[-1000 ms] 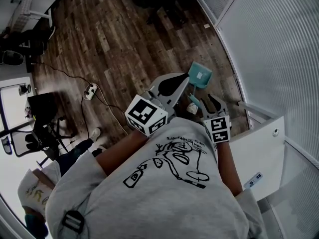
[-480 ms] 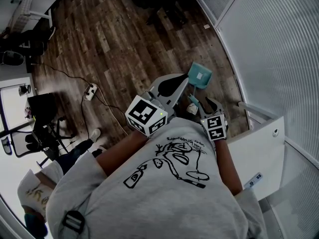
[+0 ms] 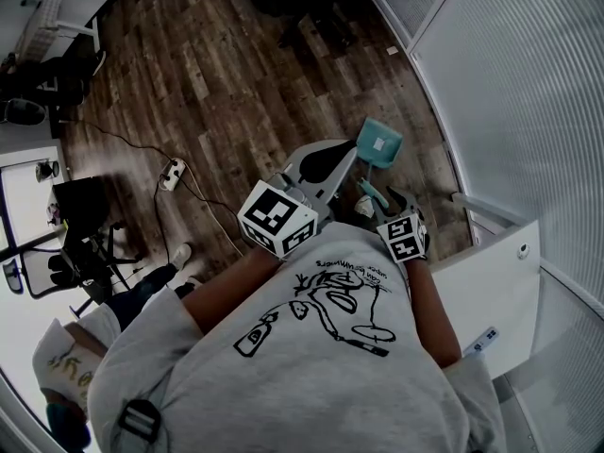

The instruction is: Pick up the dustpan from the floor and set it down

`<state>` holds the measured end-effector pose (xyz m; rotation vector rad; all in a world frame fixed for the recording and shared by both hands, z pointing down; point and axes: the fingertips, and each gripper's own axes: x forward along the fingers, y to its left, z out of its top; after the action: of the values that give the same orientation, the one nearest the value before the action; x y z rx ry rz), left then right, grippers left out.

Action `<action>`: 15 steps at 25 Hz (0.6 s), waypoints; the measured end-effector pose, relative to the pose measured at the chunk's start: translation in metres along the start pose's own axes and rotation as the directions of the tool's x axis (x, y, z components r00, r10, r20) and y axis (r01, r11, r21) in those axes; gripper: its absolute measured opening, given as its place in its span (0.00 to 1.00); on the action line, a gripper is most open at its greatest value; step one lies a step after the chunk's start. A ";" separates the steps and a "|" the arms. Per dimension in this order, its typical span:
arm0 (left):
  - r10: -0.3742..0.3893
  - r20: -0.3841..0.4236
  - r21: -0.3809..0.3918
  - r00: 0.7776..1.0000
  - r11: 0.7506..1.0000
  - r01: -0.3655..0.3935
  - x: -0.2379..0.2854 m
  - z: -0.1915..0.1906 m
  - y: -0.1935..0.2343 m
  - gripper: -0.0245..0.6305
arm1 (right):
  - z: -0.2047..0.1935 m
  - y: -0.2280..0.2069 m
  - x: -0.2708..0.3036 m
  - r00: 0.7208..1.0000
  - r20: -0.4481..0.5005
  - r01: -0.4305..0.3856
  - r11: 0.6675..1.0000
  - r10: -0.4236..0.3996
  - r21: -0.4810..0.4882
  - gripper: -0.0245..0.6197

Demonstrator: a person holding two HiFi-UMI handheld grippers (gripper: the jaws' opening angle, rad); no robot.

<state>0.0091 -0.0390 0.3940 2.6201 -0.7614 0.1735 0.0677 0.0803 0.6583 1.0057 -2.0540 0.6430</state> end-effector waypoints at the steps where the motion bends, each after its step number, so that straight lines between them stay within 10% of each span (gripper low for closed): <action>1: -0.001 0.000 0.000 1.000 1.000 0.001 0.000 0.000 0.000 0.04 | -0.002 0.001 0.002 1.000 -0.010 -0.003 1.000 0.003 -0.007 0.23; 15: -0.002 -0.003 -0.002 1.000 1.000 0.002 -0.005 0.000 0.003 0.04 | -0.021 0.015 0.034 0.994 -0.102 -0.057 0.995 0.049 -0.078 0.25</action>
<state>0.0035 -0.0386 0.3942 2.6176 -0.7580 0.1755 0.0496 0.0881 0.6964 0.8586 -2.0078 0.6205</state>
